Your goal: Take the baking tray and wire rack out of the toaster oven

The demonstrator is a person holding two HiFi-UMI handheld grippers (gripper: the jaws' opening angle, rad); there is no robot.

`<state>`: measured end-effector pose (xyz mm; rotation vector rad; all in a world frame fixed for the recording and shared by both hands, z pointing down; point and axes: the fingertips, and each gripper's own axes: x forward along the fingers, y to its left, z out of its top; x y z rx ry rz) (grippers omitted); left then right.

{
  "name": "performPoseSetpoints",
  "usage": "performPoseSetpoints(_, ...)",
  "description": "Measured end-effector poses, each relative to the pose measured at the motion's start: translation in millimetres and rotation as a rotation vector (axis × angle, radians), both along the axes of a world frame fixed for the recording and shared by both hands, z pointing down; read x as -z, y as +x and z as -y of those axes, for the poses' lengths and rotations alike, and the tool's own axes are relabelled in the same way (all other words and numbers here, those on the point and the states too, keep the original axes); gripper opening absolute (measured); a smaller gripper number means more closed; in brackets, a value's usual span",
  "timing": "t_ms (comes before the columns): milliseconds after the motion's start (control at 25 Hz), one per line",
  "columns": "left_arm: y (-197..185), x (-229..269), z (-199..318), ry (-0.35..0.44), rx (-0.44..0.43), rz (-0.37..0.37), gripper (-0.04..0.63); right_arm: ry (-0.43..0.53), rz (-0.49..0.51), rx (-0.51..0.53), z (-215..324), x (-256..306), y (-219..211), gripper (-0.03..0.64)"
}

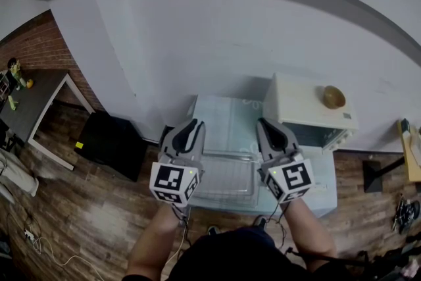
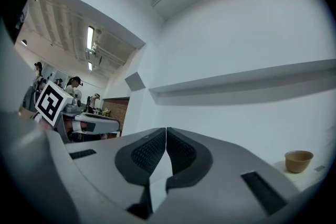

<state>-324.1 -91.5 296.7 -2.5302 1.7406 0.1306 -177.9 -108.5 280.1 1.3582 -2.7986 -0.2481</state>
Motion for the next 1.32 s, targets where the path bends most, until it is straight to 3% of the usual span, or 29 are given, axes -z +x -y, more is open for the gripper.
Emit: performPoseSetpoints(1320, -5, -15, 9, -0.027, 0.011, 0.034, 0.057, -0.013, -0.008, 0.011, 6, -10, -8, 0.005)
